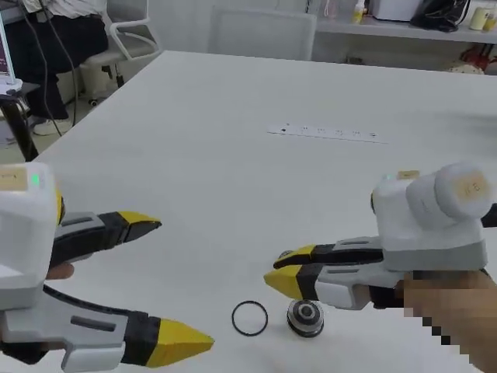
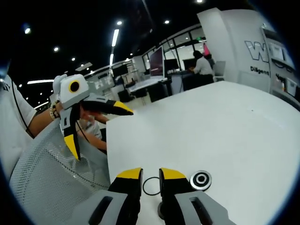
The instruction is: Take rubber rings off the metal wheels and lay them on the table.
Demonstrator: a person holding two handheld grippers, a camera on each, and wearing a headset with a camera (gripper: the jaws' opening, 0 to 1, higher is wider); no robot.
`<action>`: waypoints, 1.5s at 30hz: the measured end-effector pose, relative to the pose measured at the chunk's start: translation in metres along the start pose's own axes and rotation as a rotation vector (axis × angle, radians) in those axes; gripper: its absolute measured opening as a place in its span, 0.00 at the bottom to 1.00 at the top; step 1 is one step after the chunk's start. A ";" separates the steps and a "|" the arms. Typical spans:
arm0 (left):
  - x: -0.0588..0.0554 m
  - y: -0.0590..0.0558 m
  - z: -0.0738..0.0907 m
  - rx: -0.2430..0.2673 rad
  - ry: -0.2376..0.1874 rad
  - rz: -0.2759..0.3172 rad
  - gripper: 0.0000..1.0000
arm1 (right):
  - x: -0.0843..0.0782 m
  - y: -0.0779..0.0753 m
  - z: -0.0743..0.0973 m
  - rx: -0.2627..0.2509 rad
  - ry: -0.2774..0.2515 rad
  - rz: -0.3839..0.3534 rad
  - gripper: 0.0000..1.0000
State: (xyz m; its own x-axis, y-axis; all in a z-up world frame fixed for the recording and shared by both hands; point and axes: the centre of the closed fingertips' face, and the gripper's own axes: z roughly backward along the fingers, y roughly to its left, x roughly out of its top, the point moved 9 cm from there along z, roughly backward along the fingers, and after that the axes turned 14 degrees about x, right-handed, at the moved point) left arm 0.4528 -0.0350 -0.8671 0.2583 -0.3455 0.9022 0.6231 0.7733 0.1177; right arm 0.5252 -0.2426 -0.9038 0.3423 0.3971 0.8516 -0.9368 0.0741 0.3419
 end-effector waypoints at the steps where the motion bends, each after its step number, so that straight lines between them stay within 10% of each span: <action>1: 0.004 0.001 0.000 -0.001 -0.007 -0.008 0.91 | 0.002 -0.001 0.004 -0.005 -0.016 -0.004 0.12; 21: 0.070 -0.002 -0.031 -0.095 -0.121 -0.147 0.89 | 0.006 -0.014 0.040 -0.101 -0.093 -0.021 0.14; 33: 0.095 -0.024 -0.066 -0.201 -0.186 -0.179 0.84 | -0.015 -0.025 0.045 -0.128 0.009 -0.047 0.14; 36: 0.098 -0.027 -0.078 -0.238 -0.206 -0.103 0.81 | -0.019 -0.028 0.045 -0.117 0.020 -0.062 0.15; 40: 0.096 -0.030 -0.095 -0.232 -0.201 -0.153 0.79 | -0.025 -0.029 0.045 -0.111 0.041 -0.079 0.16; 45: 0.076 -0.030 -0.113 -0.230 -0.203 -0.102 0.72 | -0.028 -0.029 0.043 -0.097 0.060 -0.087 0.17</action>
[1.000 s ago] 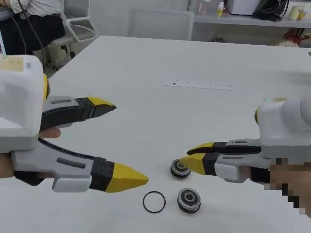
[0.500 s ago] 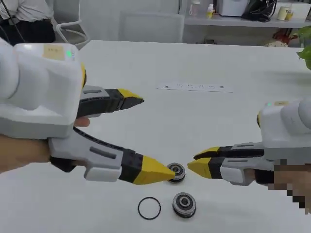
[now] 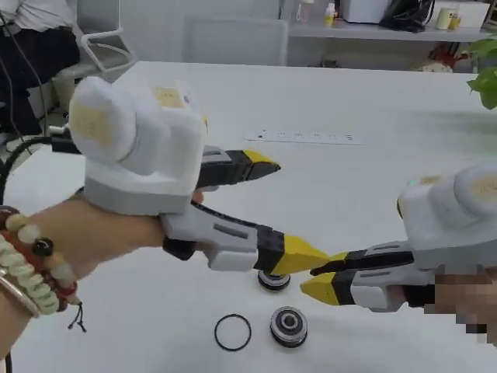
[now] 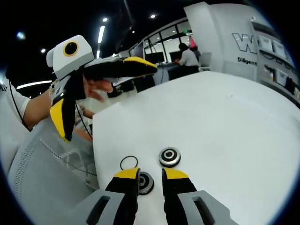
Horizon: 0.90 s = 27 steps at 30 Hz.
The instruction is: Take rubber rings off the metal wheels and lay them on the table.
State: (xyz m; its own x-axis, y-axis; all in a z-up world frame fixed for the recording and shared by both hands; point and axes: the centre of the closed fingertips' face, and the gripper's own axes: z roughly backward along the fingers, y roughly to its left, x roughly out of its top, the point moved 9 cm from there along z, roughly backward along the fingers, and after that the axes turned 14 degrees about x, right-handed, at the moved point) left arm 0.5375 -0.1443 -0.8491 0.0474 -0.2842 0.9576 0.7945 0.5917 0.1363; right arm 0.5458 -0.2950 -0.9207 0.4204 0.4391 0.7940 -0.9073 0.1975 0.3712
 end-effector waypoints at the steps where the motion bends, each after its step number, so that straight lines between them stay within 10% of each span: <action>1: -0.012 -0.002 -0.001 -0.004 0.025 0.053 0.70 | -0.001 0.000 0.000 0.001 0.003 -0.002 0.17; 9: -0.056 -0.008 -0.007 -0.055 0.161 0.052 0.60 | -0.006 0.001 -0.004 0.014 0.038 -0.003 0.17; 27: -0.087 -0.025 -0.017 -0.108 0.268 -0.015 0.39 | -0.024 0.002 -0.013 0.067 0.138 -0.026 0.19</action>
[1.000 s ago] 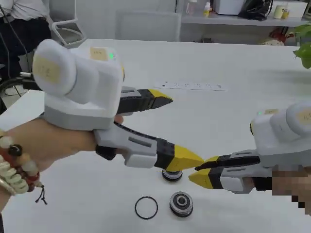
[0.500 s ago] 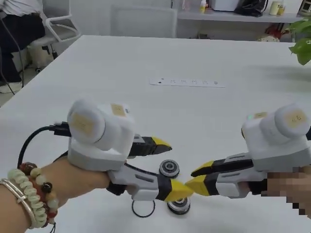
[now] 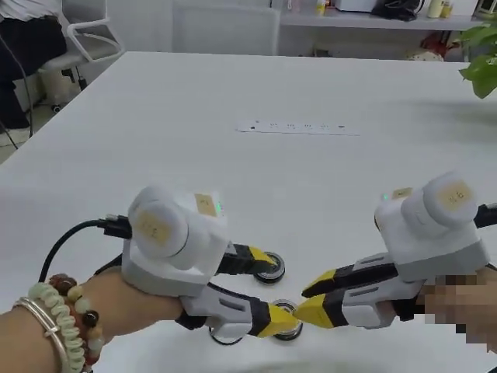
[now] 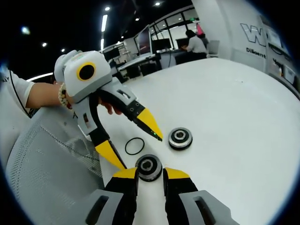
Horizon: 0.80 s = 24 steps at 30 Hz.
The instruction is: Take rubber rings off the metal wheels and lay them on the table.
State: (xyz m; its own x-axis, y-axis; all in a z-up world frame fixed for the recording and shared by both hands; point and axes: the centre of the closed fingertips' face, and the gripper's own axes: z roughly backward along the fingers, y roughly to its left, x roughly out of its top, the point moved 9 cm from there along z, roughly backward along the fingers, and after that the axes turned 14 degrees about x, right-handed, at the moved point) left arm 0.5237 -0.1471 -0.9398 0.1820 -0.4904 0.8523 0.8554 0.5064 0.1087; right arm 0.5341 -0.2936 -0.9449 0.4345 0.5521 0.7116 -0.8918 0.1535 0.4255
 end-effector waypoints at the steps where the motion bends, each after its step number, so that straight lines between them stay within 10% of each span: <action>1: -0.002 0.000 -0.001 0.002 0.006 -0.002 0.37 | -0.001 0.000 0.000 0.002 0.007 0.001 0.19; 24: -0.013 -0.008 -0.011 0.011 0.052 -0.009 0.16 | -0.010 0.000 -0.017 -0.012 0.113 0.111 0.26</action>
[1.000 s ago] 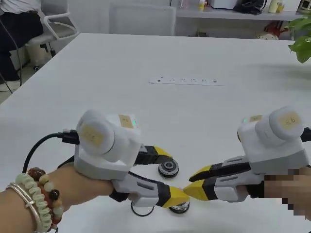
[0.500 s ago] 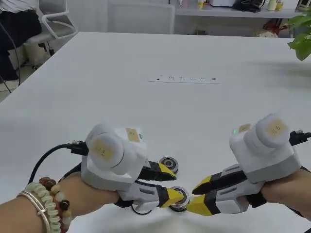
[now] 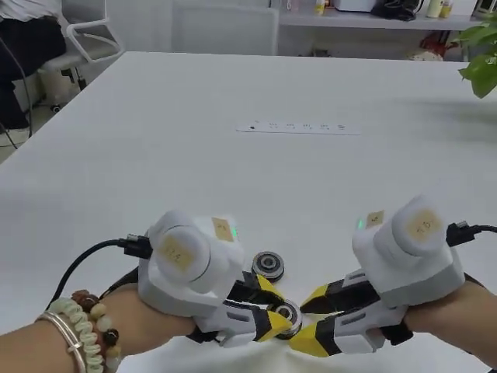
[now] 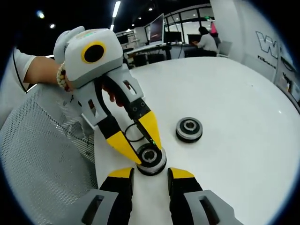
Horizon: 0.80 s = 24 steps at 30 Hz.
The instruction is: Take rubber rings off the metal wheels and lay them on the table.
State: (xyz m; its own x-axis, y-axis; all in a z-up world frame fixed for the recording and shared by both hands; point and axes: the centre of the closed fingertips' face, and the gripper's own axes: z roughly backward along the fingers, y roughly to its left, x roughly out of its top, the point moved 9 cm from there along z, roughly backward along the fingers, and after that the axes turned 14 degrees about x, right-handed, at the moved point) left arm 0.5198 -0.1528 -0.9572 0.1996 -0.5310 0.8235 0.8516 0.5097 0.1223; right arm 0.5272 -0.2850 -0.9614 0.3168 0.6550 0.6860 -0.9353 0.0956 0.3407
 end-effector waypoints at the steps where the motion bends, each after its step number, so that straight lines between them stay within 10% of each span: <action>1: 0.000 0.001 0.000 0.006 -0.001 -0.003 0.15 | 0.000 0.000 0.000 -0.002 -0.002 0.002 0.26; 24: -0.010 0.001 0.001 -0.011 -0.095 0.056 0.14 | -0.005 -0.001 0.003 -0.011 0.034 0.051 0.06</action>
State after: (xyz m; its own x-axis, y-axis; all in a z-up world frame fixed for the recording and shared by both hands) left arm 0.5179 -0.1464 -0.9651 0.2003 -0.4349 0.8779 0.8457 0.5291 0.0692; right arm 0.5273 -0.2908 -0.9638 0.2634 0.6843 0.6800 -0.9518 0.0695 0.2987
